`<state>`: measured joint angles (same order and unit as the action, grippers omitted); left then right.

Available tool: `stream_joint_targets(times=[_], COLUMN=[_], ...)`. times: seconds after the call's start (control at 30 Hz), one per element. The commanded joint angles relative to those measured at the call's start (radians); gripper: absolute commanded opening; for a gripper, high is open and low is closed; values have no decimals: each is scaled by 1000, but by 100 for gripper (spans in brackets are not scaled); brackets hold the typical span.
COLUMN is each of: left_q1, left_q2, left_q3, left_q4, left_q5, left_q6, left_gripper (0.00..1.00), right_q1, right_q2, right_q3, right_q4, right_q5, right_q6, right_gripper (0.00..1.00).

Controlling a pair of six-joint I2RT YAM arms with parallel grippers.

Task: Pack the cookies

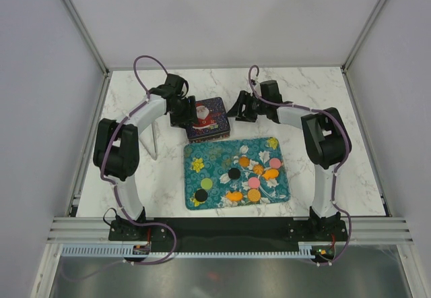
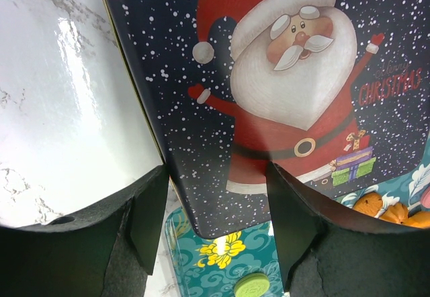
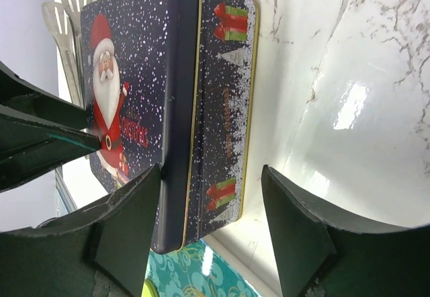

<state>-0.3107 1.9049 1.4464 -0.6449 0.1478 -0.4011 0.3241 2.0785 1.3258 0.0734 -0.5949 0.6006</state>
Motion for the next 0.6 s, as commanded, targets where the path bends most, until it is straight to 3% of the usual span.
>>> stream_joint_targets(times=[0.0, 0.2, 0.37, 0.57], left_q1=[-5, -5, -5, -5], left_q2=[36, 37, 31, 31], left_q3=[3, 3, 0, 6], left_q4=[-9, -9, -9, -10], left_q5=[-13, -7, -7, -2], left_q6=[39, 38, 39, 39], left_gripper=[67, 67, 67, 67], right_q1=[4, 3, 1, 73], right_q2=[-52, -152, -221, -204], right_q3=[-39, -89, -89, -73], right_q4=[18, 16, -4, 137], right_q5=[-16, 0, 29, -85], right_q6=[-5, -16, -12, 114], right_gripper=[70, 67, 45, 20])
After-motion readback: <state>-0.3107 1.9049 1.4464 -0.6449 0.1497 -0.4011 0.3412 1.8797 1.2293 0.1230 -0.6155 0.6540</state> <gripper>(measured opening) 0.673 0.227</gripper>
